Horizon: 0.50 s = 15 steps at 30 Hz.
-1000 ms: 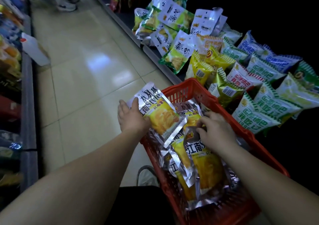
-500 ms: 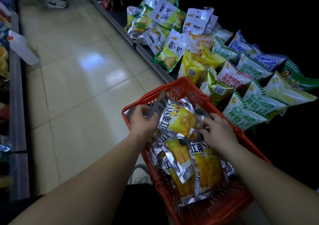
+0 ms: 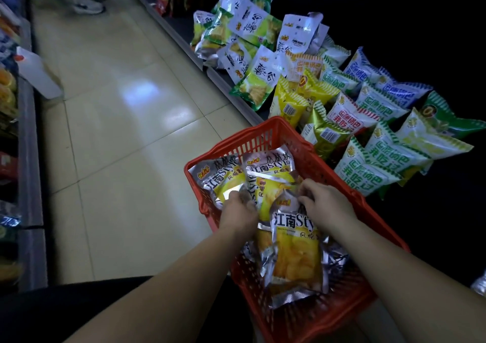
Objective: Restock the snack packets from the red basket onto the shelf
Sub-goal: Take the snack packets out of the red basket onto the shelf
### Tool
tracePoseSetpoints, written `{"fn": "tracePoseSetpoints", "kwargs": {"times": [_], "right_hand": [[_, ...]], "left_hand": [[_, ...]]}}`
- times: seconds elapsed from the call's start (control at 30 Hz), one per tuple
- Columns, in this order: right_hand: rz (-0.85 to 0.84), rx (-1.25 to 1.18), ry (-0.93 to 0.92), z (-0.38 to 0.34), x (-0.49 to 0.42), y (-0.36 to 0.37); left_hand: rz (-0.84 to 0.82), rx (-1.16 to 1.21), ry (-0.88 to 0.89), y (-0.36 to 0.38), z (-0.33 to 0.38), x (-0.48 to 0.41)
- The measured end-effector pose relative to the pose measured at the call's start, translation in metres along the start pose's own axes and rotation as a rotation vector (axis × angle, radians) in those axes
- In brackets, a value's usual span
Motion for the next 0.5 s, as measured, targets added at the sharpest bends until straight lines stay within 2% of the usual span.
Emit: {"fn": "tracePoseSetpoints", "kwargs": {"times": [0.1, 0.17, 0.3, 0.5], "right_hand": [[0.095, -0.045, -0.065, -0.008, 0.004, -0.006], [0.133, -0.063, -0.097, -0.015, 0.005, -0.011], [0.176, -0.053, -0.148, -0.024, 0.005, -0.015], [0.209, 0.026, -0.173, -0.028, 0.0, -0.02]], "left_hand": [[-0.001, 0.009, -0.111, 0.011, -0.018, -0.009], [-0.011, 0.122, -0.127, 0.011, -0.015, -0.006], [0.003, 0.266, -0.062, 0.004, -0.005, 0.001], [0.072, 0.226, 0.106, -0.017, 0.016, 0.008]]}}
Point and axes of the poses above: each hand's wrist, its own x-axis away from the middle knuckle, its own y-axis out of the palm, z = x × y, the point moved 5 cm from there along -x, towards the middle knuckle, and after that the axes turned 2 degrees about y, right-handed, at the moved point
